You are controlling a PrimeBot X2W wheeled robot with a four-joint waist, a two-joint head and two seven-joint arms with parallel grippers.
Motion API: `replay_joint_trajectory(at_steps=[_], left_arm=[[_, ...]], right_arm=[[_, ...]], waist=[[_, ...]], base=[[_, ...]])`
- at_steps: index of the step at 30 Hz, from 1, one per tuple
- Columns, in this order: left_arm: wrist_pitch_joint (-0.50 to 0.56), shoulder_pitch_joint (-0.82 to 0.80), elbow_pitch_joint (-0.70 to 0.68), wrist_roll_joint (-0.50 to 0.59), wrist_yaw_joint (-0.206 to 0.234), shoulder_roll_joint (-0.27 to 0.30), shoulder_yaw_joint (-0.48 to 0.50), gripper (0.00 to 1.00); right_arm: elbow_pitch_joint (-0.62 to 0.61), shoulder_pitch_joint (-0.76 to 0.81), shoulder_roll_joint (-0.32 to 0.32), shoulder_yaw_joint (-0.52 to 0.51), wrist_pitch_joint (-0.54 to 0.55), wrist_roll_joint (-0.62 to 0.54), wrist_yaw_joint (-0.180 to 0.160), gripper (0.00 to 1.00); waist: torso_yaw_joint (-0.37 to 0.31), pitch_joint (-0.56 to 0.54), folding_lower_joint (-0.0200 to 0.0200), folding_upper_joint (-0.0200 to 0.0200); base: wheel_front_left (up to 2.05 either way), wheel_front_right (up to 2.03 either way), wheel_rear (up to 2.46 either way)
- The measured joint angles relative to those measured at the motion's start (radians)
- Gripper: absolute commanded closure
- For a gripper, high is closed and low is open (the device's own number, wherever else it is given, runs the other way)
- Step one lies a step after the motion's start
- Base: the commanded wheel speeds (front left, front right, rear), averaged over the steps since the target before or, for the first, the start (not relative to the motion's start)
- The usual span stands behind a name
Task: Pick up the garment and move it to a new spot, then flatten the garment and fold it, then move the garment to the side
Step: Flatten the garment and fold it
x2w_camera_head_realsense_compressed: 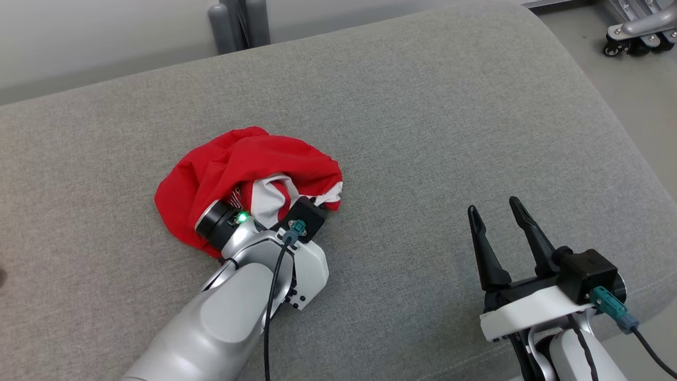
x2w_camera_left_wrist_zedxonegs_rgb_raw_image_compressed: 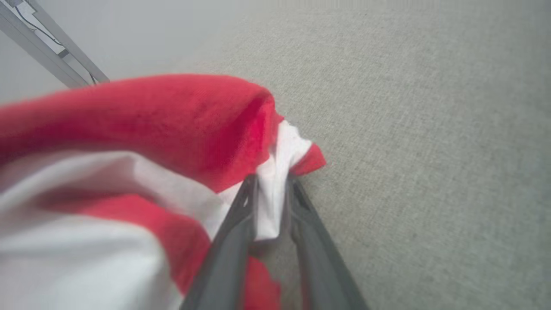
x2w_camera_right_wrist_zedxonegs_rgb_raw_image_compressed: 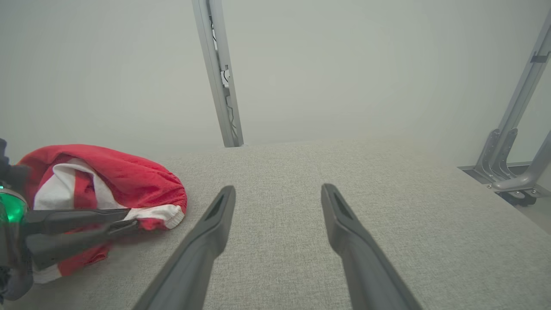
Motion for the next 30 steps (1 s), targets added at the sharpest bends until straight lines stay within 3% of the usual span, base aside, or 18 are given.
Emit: replay_joint_trajectory(at_steps=[6, 11, 18, 24, 27, 28, 30], left_arm=[[-0.05, -0.002, -0.014, -0.12, -0.015, 0.001, -0.008, 1.0], [-0.11, 0.007, -0.153, -0.388, -0.073, 0.0, 0.031, 1.0], [-0.148, -0.038, -0.328, -0.72, -0.102, 0.001, 0.044, 1.0], [-0.161, -0.119, -0.484, -0.96, -0.081, -0.001, 0.128, 1.0], [-0.161, -0.141, -0.531, -0.977, -0.064, -0.001, 0.192, 1.0], [-0.163, -0.141, -0.544, -0.976, -0.032, -0.001, 0.238, 1.0], [-0.163, -0.13, -0.539, -0.977, -0.018, -0.001, 0.246, 1.0]], right_arm=[[0.009, 0.003, 0.0, 0.001, 0.0, -0.001, 0.0, 0.0], [0.015, 0.013, 0.0, 0.011, 0.0, -0.001, 0.0, 0.0], [0.02, 0.027, 0.0, 0.021, 0.0, 0.002, 0.0, 0.0], [0.022, 0.033, 0.0, 0.028, 0.0, 0.009, 0.0, 0.0], [0.023, 0.034, 0.0, 0.028, 0.0, 0.009, 0.0, 0.0], [0.023, 0.035, 0.0, 0.027, 0.0, 0.009, 0.0, 0.0], [0.022, 0.037, 0.0, 0.027, 0.0, 0.009, 0.0, 0.0]], waist=[[0.002, -0.024, 0.0, 0.0], [0.003, -0.06, 0.0, 0.0], [-0.006, -0.094, 0.0, 0.0], [-0.018, -0.113, 0.0, 0.0], [-0.02, -0.117, 0.0, 0.0], [-0.02, -0.119, 0.0, 0.0001], [-0.02, -0.119, 0.0, 0.0]], base=[[0.0, 0.0, 0.0], [0.0, 0.0, 0.0], [0.0, 0.0, 0.0], [0.0, 0.0, 0.0], [0.0, 0.0, 0.0], [0.0, 0.0, 0.0], [0.0, 0.0, 0.0]])
